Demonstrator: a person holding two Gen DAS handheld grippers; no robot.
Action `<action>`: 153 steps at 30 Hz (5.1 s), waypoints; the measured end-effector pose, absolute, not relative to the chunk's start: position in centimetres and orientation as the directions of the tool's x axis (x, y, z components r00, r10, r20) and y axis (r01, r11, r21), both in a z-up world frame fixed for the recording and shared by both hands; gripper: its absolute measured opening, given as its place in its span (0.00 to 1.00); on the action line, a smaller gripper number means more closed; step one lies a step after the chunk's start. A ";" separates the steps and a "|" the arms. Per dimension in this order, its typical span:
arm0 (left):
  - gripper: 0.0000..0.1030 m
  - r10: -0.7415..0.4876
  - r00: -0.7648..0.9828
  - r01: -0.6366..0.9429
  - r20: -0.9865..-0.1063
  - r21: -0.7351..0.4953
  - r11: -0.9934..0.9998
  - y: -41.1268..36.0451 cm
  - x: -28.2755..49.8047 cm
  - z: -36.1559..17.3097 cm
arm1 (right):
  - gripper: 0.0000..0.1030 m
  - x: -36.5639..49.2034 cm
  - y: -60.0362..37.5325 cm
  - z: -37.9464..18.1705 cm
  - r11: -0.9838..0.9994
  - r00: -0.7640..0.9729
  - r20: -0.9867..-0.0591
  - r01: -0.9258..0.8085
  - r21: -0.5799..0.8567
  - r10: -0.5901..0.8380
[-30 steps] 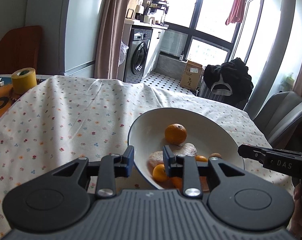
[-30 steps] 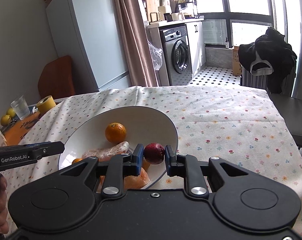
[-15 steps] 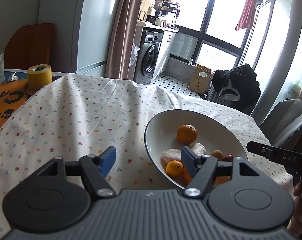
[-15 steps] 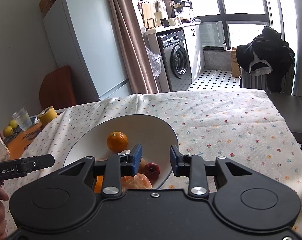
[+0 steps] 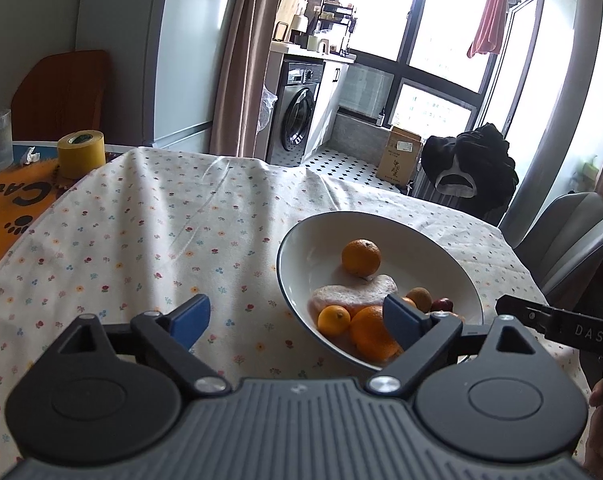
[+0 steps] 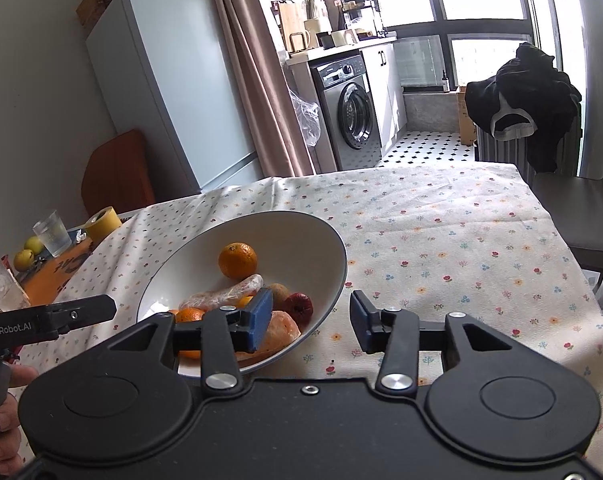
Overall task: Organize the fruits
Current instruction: 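Carry the mandarin and plum into the bowl and open both grippers, then withdraw both grippers toward the dark red fruit and the kiwi, then grasp the dark red fruit with the left gripper while the right grasps the kiwi, then carry both fruits into the bowl and open both grippers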
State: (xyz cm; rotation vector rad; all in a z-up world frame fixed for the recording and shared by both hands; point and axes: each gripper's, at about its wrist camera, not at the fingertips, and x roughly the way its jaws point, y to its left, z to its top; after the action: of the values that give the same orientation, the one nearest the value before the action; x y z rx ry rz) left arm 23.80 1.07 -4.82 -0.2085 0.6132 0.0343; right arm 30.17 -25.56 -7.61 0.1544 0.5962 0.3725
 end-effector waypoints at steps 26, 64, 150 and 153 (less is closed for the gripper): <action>0.96 -0.073 0.821 -0.032 -0.566 -0.174 0.984 -2.4 20.7 -3.7 | 1.00 25.5 -29.2 -5.9 0.914 0.787 -0.474 -0.282 0.293 0.395; 0.96 -0.216 0.735 0.078 -0.643 -0.236 0.969 -8.7 22.7 -8.3 | 1.00 25.0 -33.2 -9.5 0.915 0.756 -0.528 -0.242 0.324 0.387; 0.22 -0.060 0.819 -0.026 -0.570 -0.142 0.990 -1.3 23.7 -4.8 | 0.24 29.8 -24.8 -8.4 0.910 0.740 -0.530 -0.343 0.231 0.414; 0.22 -0.058 0.821 -0.028 -0.568 -0.141 0.990 -1.1 24.4 -4.7 | 0.24 30.1 -24.6 -8.2 0.910 0.743 -0.525 -0.345 0.230 0.414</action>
State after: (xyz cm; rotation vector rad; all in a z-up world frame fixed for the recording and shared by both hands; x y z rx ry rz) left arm 24.35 -1.12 -4.74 -0.1460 0.6085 -0.0160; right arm 30.07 -24.58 -8.20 0.1203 0.6032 0.4171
